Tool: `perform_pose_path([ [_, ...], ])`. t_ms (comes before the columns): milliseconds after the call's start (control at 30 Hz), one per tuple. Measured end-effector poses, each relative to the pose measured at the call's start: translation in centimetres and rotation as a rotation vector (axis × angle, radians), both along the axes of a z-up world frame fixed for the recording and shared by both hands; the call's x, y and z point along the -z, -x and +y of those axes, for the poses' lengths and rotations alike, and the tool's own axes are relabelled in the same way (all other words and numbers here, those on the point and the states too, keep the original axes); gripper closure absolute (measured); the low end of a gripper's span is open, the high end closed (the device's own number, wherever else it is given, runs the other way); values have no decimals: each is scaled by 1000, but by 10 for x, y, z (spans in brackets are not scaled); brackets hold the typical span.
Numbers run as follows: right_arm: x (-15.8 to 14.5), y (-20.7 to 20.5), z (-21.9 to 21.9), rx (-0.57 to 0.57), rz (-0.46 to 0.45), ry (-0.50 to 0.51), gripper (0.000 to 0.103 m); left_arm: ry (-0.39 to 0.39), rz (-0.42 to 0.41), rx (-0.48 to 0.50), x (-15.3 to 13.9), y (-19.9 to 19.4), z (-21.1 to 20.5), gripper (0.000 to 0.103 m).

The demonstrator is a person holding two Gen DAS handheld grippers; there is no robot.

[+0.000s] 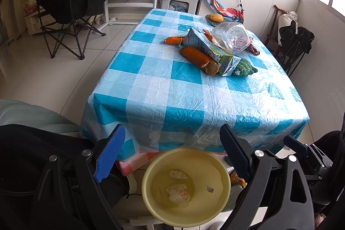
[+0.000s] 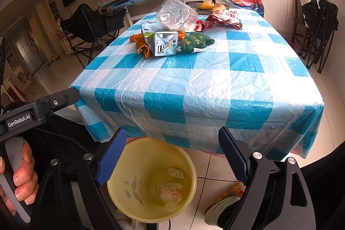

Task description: Collect trash

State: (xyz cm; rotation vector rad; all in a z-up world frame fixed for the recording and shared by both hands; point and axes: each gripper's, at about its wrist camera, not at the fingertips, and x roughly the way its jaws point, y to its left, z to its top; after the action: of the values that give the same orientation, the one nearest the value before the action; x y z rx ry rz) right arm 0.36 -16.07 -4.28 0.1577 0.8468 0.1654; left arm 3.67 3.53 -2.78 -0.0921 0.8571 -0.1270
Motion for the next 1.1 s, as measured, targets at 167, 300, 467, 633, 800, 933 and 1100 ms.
perform_pose_path([
  [167,0,0,0,1,-2,3,19,0,0,0,0,0,0,17],
  [300,-1,0,0,1,-4,5,19,1,-1,-3,0,0,2,17],
  [467,-2,0,0,1,-5,6,19,2,-3,-16,0,-1,3,17],
  [633,-2,0,0,1,-8,8,19,3,-4,-20,0,-1,4,17],
  [800,-3,-1,-1,1,-9,10,19,3,-4,-26,0,-2,5,17],
  [933,-4,-2,0,1,-13,13,19,3,-6,-33,0,-3,5,17],
  [1100,-5,-2,-1,1,-16,14,19,3,-7,-35,0,-3,5,16],
])
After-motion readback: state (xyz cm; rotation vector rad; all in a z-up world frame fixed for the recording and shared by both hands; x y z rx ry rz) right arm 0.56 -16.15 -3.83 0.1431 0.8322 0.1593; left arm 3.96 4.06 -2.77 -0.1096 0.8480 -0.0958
